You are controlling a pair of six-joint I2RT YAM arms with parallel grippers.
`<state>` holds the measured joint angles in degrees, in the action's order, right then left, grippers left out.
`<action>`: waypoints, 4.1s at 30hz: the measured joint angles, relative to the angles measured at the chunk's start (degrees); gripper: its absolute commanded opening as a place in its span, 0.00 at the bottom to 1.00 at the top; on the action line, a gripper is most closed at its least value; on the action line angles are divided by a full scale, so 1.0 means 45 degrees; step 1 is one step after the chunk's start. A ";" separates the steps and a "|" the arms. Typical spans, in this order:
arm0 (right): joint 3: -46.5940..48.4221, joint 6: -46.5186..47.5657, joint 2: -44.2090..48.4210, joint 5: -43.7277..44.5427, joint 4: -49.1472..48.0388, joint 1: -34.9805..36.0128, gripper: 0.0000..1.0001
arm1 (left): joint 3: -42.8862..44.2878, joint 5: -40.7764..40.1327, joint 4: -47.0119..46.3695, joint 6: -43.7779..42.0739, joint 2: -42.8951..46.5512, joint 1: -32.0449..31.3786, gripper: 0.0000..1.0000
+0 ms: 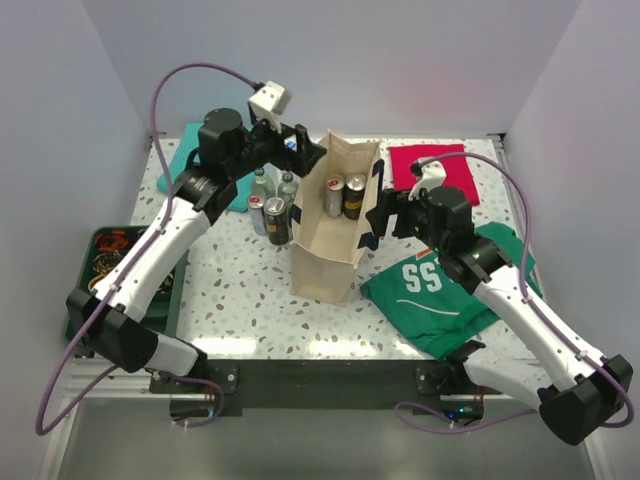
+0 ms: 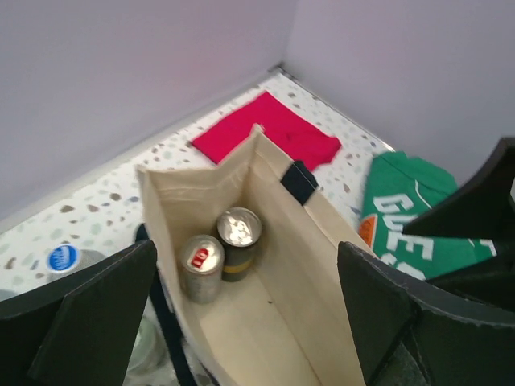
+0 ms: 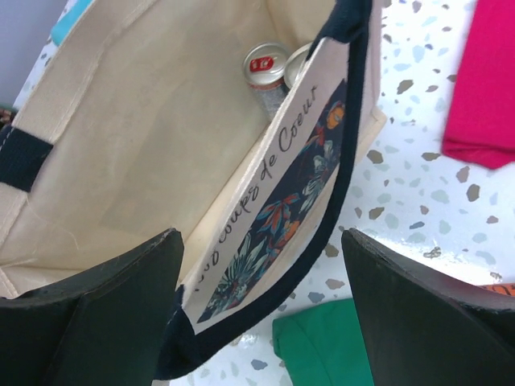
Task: Take the beverage out of the canvas bag
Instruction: Take out the drink from the canvas bag.
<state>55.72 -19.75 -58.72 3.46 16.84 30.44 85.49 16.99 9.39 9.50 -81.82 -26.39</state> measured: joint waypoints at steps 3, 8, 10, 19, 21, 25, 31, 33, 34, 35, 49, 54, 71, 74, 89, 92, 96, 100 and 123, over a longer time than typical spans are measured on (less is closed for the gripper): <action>0.0005 -0.0117 0.0136 0.0359 0.0024 -0.0005 0.83 | 0.0121 0.1005 0.0233 -0.0238 -0.0869 -0.0486 1.00; 0.0005 -0.0282 0.0136 0.1005 0.0442 0.0000 0.83 | 0.0792 0.1651 0.1273 -0.0559 -0.2686 -0.0845 1.00; 0.0005 -0.0330 0.0141 0.1258 0.0554 -0.0005 0.84 | 0.1316 0.1705 0.1870 -0.0816 -0.3356 -0.1015 1.00; 0.0005 -0.0427 0.0345 0.1792 0.0680 -0.0005 0.85 | 0.2584 0.2574 0.2788 -0.1656 -0.4469 -0.1472 1.00; 0.0005 -0.0437 0.0364 0.1841 0.0685 -0.0005 0.85 | 0.2934 0.2574 0.2861 -0.1705 -0.4804 -0.1477 1.00; 0.0005 -0.0466 0.0384 0.2016 0.0685 -0.0005 0.86 | 0.3512 0.2089 0.2895 -0.1690 -0.5746 -0.1559 1.00; 0.0005 -0.0476 0.0389 0.2021 0.0699 -0.0005 0.87 | 0.3691 0.0714 0.3007 -0.1685 -0.6771 -0.1695 1.00; 0.0005 -0.0481 0.0389 0.2021 0.0719 -0.0005 0.87 | 0.3755 0.0253 0.3055 -0.1685 -0.7019 -0.1729 1.00; 0.0005 -0.0491 0.0389 0.2021 0.0733 -0.0005 0.87 | 0.3764 0.0068 0.3075 -0.1685 -0.7106 -0.1739 1.00; 0.0005 -0.0495 0.0384 0.2021 0.0743 -0.0005 0.87 | 0.3769 -0.0044 0.3084 -0.1681 -0.7174 -0.1739 1.00; 0.0005 -0.0646 0.0015 0.2011 0.0811 -0.0005 0.89 | 0.4755 0.0049 0.2817 -0.1622 -0.8315 -0.1836 1.00; 0.0005 -0.0724 -0.0058 0.2016 0.0933 -0.0005 0.89 | 0.5581 0.0121 0.2856 -0.1719 -0.8971 -0.1914 1.00; 0.0005 -0.0831 0.0282 0.2424 0.1025 -0.0005 0.90 | 0.5814 -0.0889 0.3113 -0.2166 -0.9432 -0.2283 0.94; 0.0005 -0.0850 0.0282 0.2448 0.1030 -0.0005 0.90 | 0.5921 -0.0991 0.3113 -0.2166 -0.9544 -0.2336 0.93; 0.0005 -0.0850 0.0282 0.2463 0.1030 -0.0005 0.91 | 0.6076 -0.1875 0.3104 -0.2375 -0.9753 -0.2594 0.82; 0.0005 -0.0850 0.0282 0.2463 0.1030 -0.0005 0.91 | 0.6076 -0.2089 0.3104 -0.2414 -0.9763 -0.2623 0.76; 0.0005 -0.0850 0.0282 0.2482 0.1030 -0.0005 0.91 | 0.6076 -0.2419 0.3109 -0.2565 -0.9763 -0.2671 0.62; 0.0005 -0.0850 0.0282 0.2511 0.1035 -0.0005 0.91 | 0.6076 -0.2482 0.3113 -0.2608 -0.9763 -0.2681 0.43; -0.0209 -0.0981 0.0481 0.2783 0.1015 -0.0005 0.91 | 0.6042 -0.2841 0.3288 -0.2696 -0.9641 -0.2846 0.00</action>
<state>54.78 -24.16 -56.55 15.99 21.41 30.41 112.68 4.21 24.18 -2.63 -125.21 -39.20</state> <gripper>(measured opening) 0.913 0.627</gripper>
